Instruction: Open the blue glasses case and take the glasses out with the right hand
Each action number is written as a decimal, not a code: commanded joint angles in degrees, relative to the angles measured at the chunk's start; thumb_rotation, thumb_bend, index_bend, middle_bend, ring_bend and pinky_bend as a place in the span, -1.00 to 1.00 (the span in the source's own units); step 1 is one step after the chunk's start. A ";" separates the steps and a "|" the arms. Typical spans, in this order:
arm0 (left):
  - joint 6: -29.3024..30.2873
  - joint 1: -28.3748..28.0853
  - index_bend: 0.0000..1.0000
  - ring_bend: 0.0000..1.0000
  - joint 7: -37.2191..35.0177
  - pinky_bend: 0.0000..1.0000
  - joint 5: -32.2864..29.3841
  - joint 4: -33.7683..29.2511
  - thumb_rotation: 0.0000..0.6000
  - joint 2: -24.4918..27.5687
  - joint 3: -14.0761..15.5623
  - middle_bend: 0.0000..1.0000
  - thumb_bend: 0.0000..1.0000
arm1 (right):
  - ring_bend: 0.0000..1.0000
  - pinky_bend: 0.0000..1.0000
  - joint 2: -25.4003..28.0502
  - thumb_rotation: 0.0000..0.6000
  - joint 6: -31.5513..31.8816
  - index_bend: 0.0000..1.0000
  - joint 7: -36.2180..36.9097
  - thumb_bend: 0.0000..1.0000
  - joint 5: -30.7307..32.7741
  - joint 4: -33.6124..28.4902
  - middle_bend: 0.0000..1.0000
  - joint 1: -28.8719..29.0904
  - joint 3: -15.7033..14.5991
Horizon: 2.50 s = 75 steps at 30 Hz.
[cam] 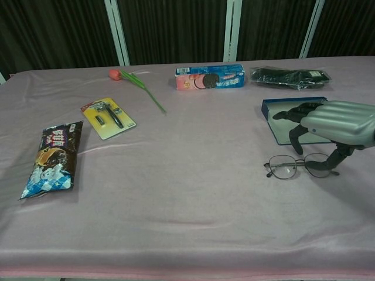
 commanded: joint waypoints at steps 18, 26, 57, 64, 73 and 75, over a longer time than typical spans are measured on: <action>-0.05 -0.01 -1.00 -1.00 -0.07 -1.00 -0.43 0.23 1.00 -0.07 -0.25 -1.00 -0.18 | -1.00 -1.00 -1.64 1.00 -1.43 0.43 -0.01 0.11 0.55 1.77 -0.98 0.46 -0.34; -0.09 -0.02 -1.00 -1.00 -0.14 -1.00 -0.64 0.23 1.00 -0.05 -0.37 -1.00 -0.18 | -1.00 -1.00 -2.05 1.00 -0.86 0.51 1.05 0.13 0.24 1.65 -0.98 0.56 0.01; 0.02 -0.18 -1.00 -1.00 -2.16 -1.00 -0.26 0.65 1.00 0.36 -0.48 -1.00 -0.18 | -1.00 -1.00 -27.73 1.00 -6.65 -0.32 -27.17 0.13 35.31 9.56 -0.98 24.94 16.62; 0.60 0.11 -1.00 -1.00 -2.65 -1.00 0.17 0.66 1.00 0.72 -0.32 -1.00 -0.17 | -1.00 -1.00 -23.75 1.00 -1.40 -0.54 -30.80 0.09 37.53 2.32 -1.00 24.33 15.04; 1.63 0.60 -1.00 -1.00 -2.62 -1.00 0.93 0.17 1.00 1.07 -0.07 -1.00 -0.17 | -1.00 -1.00 -1.66 1.00 13.83 -0.63 -23.50 -0.03 22.48 -24.05 -1.00 9.91 4.85; 1.98 0.75 -1.00 -1.00 -2.62 -1.00 1.07 0.06 1.00 1.13 -0.08 -1.00 -0.17 | -1.00 -1.00 3.56 1.00 17.26 -0.70 -22.56 -0.09 19.65 -28.17 -1.00 6.12 1.39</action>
